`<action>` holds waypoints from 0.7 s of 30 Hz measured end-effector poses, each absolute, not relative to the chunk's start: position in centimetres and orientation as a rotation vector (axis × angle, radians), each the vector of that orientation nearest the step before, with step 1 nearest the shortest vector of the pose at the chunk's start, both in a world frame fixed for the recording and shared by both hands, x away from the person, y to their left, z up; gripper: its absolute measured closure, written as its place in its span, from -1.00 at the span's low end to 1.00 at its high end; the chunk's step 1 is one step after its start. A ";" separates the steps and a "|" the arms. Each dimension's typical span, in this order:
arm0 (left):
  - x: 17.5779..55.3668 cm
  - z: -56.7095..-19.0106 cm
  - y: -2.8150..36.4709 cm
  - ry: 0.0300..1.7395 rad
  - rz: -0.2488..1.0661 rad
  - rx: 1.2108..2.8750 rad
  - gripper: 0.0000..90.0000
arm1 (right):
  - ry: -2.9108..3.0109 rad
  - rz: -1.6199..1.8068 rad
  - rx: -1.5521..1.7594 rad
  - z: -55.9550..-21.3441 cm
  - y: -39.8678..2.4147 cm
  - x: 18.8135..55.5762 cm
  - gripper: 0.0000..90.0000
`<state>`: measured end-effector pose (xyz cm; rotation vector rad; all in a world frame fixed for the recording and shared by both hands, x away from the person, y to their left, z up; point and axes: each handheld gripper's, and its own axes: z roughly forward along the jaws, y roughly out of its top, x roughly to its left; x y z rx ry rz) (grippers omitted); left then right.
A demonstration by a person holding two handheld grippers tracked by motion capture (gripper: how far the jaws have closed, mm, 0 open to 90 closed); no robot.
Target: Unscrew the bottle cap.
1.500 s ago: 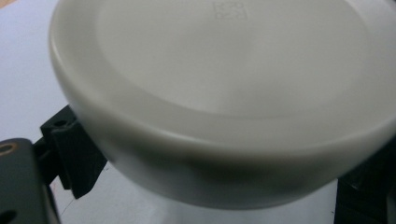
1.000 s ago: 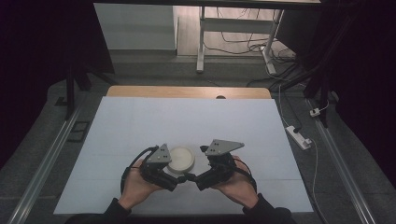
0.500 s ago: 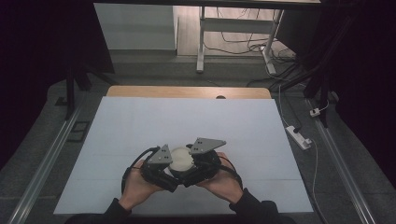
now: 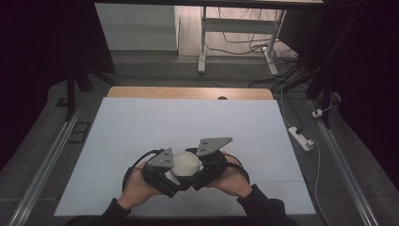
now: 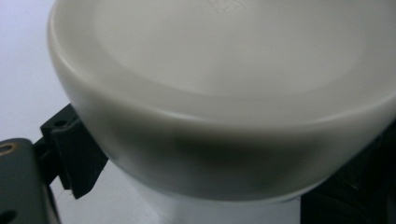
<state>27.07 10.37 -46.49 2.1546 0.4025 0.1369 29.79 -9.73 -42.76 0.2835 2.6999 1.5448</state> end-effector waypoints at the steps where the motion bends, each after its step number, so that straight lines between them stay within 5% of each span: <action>1: 27.1 -46.6 10.3 0.376 0.125 2.162 -0.84 | 2.716 1.555 0.249 -42.8 -9.9 29.9 -0.84; 10: 26.8 -46.8 9.7 0.288 0.094 2.193 -0.84 | 2.814 1.651 -0.030 -43.6 -10.8 31.0 -0.85; 21: 27.0 -46.5 10.4 0.402 0.160 2.132 -0.84 | 2.651 1.542 0.241 -42.0 -10.1 29.5 -1.00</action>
